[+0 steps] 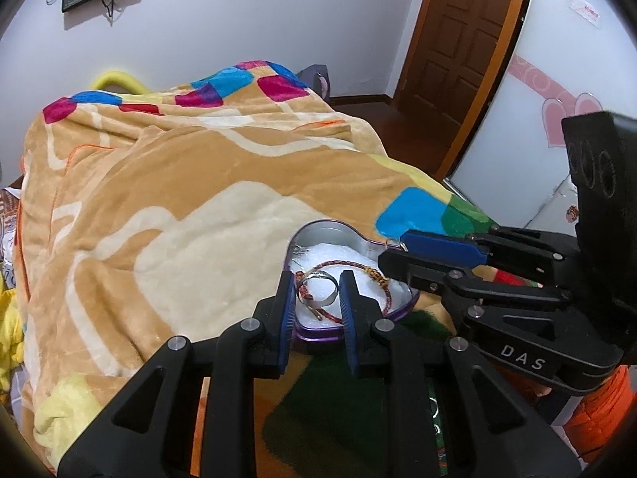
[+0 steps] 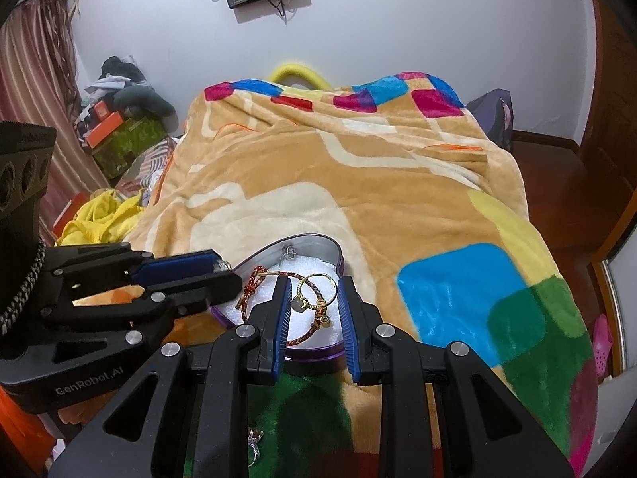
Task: Organize jewelry
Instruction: 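Lower the gold ring into the tin and open the right tool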
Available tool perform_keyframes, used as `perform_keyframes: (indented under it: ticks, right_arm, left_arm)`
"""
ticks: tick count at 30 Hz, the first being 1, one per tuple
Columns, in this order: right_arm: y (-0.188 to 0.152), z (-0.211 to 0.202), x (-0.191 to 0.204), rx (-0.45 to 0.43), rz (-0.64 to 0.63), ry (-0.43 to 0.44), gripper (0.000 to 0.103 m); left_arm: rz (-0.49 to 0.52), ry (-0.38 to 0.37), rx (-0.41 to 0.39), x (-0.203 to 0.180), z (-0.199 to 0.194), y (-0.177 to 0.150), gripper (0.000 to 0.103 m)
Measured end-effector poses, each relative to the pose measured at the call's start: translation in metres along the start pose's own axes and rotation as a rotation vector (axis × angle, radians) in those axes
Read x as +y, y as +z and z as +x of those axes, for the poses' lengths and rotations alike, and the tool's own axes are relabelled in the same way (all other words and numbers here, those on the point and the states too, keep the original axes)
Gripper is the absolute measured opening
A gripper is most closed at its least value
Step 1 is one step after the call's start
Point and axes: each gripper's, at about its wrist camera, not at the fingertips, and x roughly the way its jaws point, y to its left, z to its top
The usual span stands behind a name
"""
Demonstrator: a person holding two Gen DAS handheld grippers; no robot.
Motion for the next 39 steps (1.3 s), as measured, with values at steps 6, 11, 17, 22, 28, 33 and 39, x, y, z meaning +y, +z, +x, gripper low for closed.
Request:
perform_keyframes:
  ticks: [6, 11, 17, 22, 28, 33, 39]
  right_arm:
    - [0.001, 0.007, 0.005, 0.021, -0.017, 0.002, 0.021]
    - [0.001, 0.011, 0.009, 0.027, -0.035, -0.001, 0.021]
    - [0.002, 0.015, 0.014, 0.038, -0.06, -0.017, 0.021]
    - [0.003, 0.017, 0.016, 0.055, -0.065, -0.031, 0.023]
    - [0.002, 0.01, 0.018, 0.048, -0.066, -0.041, 0.026]
    - [0.002, -0.003, 0.021, 0.037, -0.069, -0.046, 0.027]
    - [-0.002, -0.03, 0.027, 0.003, -0.075, -0.058, 0.027]
  left_arm:
    - [-0.013, -0.009, -0.004, 0.006, -0.006, -0.001, 0.021]
    - [-0.007, -0.011, -0.019, 0.007, -0.012, 0.0, 0.022]
    - [0.002, 0.013, -0.029, 0.01, -0.018, -0.003, 0.022]
    - [-0.01, 0.023, -0.023, 0.013, -0.019, -0.006, 0.023]
    - [-0.014, 0.036, -0.021, 0.013, -0.025, -0.01, 0.023]
    - [-0.006, 0.041, -0.032, 0.007, -0.037, -0.012, 0.024]
    - [0.015, 0.052, -0.059, -0.007, -0.062, -0.016, 0.029]
